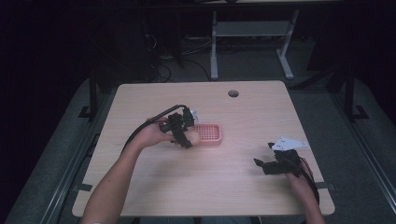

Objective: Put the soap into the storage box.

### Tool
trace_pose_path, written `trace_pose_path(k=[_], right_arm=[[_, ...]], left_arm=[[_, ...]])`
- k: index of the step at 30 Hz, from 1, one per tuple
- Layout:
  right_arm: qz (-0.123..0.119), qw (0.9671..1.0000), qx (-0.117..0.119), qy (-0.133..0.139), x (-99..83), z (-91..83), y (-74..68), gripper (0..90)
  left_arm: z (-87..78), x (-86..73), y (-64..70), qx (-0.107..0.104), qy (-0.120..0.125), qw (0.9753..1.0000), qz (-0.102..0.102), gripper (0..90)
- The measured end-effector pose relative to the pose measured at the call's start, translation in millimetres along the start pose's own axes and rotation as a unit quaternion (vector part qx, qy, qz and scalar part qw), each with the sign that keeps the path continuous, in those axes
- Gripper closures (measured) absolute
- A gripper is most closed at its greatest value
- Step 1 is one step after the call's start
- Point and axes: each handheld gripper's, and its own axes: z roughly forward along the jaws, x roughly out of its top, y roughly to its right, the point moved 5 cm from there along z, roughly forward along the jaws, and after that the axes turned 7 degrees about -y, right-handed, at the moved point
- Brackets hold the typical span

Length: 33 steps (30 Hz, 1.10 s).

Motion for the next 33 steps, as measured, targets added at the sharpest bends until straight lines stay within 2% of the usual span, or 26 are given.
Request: trace_pose_path(k=[4,14,18,24,33], right_arm=[[0.001,1.0,0.0,0.0,0.2,-0.1,0.1,13.9],[0.003,1.0,-0.001,0.004,0.2,-0.9,1.2,13.9],[0.008,0.9999,0.0,0.006,0.4,-1.3,1.0,13.9],[0.008,0.9999,0.001,0.007,0.4,-1.7,1.4,13.9],[0.006,0.9999,0.001,0.008,0.6,-1.6,1.8,13.9]], left_arm=[[0.2,5.3,-5.1,0.005,-0.01,0.9999,0.004,32.0],[-0.1,23.4,-12.8,-0.001,-0.006,1.0,0.007,32.0],[0.6,29.3,-14.9,0.003,-0.011,0.9999,0.01,32.0],[1.3,37.5,-17.3,0.006,-0.006,0.9999,0.014,32.0],[10.6,46.8,-23.0,-0.005,0.005,1.0,0.007,32.0]])
